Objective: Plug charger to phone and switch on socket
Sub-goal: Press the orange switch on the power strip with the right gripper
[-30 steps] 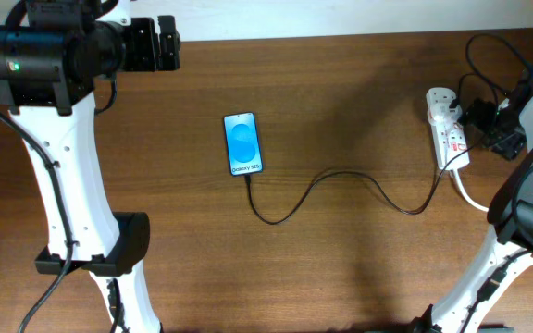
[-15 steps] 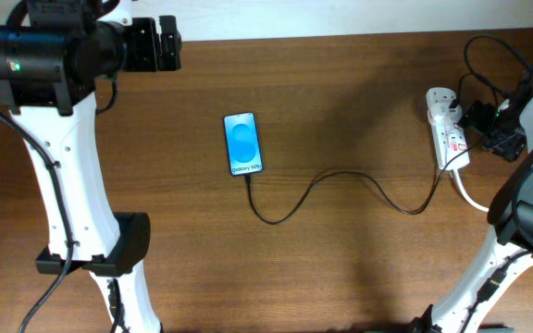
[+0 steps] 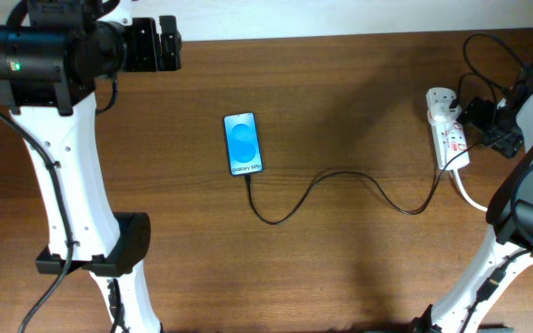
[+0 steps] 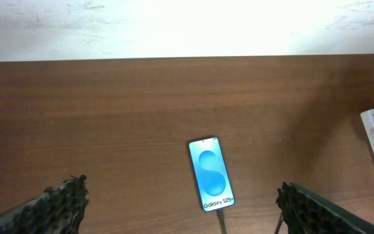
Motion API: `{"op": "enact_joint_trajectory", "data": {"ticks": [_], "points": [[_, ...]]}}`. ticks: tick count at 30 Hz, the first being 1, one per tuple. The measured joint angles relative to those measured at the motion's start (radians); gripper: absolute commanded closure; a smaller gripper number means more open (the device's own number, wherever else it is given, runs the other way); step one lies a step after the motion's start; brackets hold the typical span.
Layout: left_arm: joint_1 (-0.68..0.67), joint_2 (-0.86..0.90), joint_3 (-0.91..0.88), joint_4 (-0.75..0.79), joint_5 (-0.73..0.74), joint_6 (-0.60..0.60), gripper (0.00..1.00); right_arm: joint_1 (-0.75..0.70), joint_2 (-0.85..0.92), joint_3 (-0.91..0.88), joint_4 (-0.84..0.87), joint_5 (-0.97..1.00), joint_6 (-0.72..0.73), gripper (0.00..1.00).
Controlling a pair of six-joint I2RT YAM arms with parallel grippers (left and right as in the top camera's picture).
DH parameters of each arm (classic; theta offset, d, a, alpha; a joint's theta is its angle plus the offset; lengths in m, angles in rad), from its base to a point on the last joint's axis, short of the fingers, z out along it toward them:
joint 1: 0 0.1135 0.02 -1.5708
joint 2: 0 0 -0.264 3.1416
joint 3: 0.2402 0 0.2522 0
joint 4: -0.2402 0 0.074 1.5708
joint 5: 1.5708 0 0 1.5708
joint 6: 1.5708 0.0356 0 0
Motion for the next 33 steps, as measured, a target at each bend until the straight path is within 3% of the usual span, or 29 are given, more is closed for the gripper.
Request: {"op": "enact_joint_trajectory", "data": {"ticks": [33], "points": [[0.0,0.0,0.0,0.0,0.0,0.0,0.01,-0.002,-0.005,0.008,-0.045,-0.005,-0.012,0.01]]}}
